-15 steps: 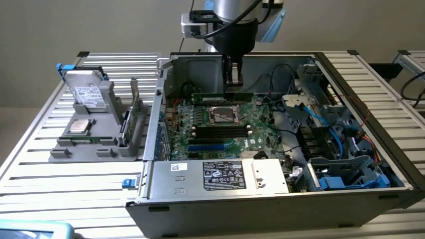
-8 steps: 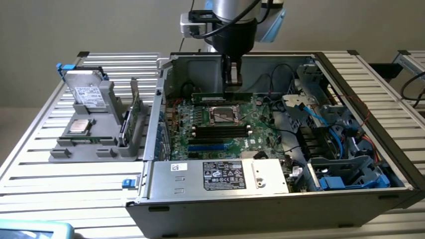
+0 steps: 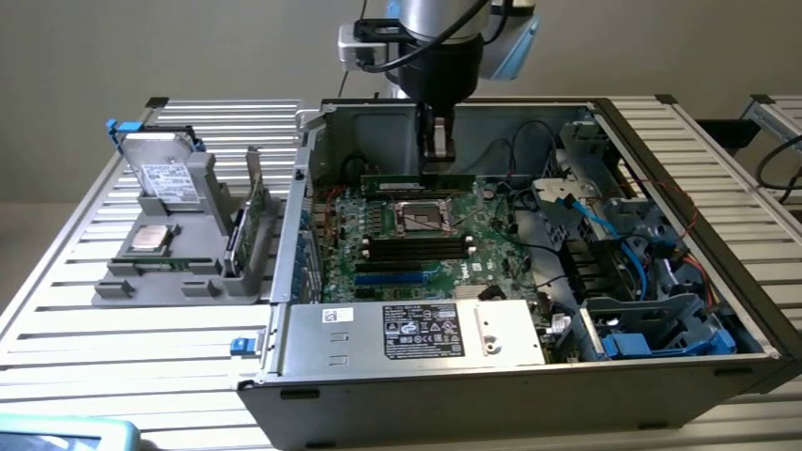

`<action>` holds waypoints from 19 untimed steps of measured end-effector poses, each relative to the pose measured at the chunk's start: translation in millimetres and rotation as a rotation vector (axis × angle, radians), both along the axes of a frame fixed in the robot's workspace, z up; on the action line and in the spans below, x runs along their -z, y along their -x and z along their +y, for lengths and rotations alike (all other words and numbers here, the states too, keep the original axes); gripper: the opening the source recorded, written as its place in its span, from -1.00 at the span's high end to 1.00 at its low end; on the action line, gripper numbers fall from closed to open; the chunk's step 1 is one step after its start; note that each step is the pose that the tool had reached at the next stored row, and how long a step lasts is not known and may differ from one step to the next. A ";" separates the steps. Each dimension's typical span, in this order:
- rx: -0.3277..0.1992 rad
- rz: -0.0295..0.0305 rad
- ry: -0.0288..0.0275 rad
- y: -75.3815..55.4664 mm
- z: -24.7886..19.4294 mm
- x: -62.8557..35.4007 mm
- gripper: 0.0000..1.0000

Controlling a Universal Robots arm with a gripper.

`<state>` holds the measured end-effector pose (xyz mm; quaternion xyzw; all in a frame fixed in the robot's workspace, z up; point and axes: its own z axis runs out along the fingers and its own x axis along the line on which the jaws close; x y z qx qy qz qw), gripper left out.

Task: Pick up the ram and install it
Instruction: 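Insert the ram into the slot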

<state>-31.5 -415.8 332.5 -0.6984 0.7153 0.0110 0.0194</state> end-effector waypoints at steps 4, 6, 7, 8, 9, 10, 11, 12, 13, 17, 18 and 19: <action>0.000 0.0000 -0.0001 0.8 0.4 0.0 0.73; 0.000 0.0000 0.0000 1.2 0.7 0.0 0.73; 0.000 0.0000 0.0000 1.4 0.8 0.0 0.73; 0.000 0.0000 -0.0001 1.6 0.9 0.0 0.73; 0.000 0.0000 0.0000 1.7 1.0 0.0 0.73; 0.000 0.0000 0.0000 1.9 1.1 0.0 0.73; 0.000 0.0000 0.0000 2.1 1.2 0.0 0.73; 0.000 0.0000 0.0000 2.3 1.3 0.0 0.73; 0.000 0.0000 0.0000 2.5 1.4 0.0 0.73; 0.000 -0.0001 -0.0005 2.7 1.4 0.6 0.73; 0.000 -0.0001 -0.0011 2.8 1.4 1.4 0.73; 0.000 0.0000 -0.0015 2.8 1.4 2.5 0.73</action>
